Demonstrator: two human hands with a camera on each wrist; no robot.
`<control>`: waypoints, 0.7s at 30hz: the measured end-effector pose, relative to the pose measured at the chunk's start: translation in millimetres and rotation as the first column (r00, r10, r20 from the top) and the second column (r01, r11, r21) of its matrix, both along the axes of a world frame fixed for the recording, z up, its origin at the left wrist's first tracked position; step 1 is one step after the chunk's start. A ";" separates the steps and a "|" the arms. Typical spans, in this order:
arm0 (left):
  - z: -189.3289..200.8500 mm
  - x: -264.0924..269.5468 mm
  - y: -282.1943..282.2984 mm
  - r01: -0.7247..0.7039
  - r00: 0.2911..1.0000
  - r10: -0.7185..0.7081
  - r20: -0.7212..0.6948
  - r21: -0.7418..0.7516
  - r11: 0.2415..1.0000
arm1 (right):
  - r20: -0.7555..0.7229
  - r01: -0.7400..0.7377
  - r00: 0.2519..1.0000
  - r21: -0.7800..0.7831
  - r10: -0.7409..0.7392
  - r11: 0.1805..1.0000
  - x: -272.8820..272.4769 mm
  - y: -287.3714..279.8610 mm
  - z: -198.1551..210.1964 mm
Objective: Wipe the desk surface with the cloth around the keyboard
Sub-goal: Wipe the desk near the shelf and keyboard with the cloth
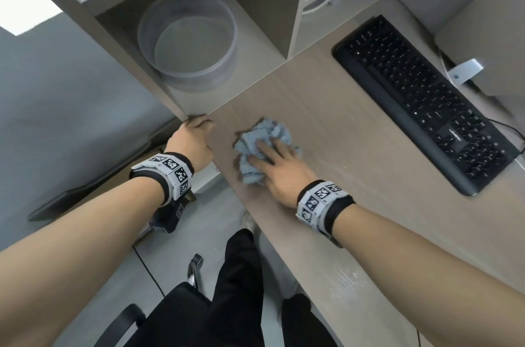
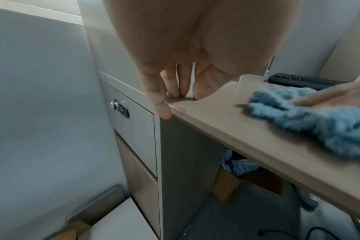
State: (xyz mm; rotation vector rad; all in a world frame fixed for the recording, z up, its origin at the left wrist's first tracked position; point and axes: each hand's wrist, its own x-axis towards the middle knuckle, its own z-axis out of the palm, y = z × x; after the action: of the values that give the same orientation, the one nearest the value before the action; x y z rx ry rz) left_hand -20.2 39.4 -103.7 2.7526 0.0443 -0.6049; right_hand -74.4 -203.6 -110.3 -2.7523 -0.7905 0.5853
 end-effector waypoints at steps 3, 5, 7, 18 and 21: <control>4.4 4.0 2.9 0.017 1.000 -0.017 0.004 0.010 1.000 | -0.001 0.184 0.983 -0.065 -0.184 0.981 16.8 -28.4 -2.1; 5.5 5.9 5.2 0.033 0.999 -0.032 -0.004 0.024 0.999 | -0.005 0.251 0.968 -0.087 -0.252 0.964 24.0 -20.6 -3.0; 7.4 7.4 7.7 0.049 0.999 -0.049 -0.025 0.019 0.999 | -0.018 0.226 0.973 -0.103 -0.229 0.969 21.3 8.1 -4.0; 21.3 1.2 4.4 0.055 0.998 -0.057 -0.041 -0.042 0.998 | -0.155 0.275 0.958 0.255 -0.242 0.927 8.5 17.9 36.1; 17.3 2.1 0.4 0.042 0.999 -0.042 -0.016 -0.019 0.999 | -0.032 0.461 0.884 0.217 -0.466 0.860 41.3 -45.6 42.7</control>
State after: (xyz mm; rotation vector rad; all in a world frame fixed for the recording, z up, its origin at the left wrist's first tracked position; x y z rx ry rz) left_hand -18.1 39.8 -86.4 2.7370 -0.0155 -0.6362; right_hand -33.1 -249.2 -67.5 -2.6026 -0.1562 0.3426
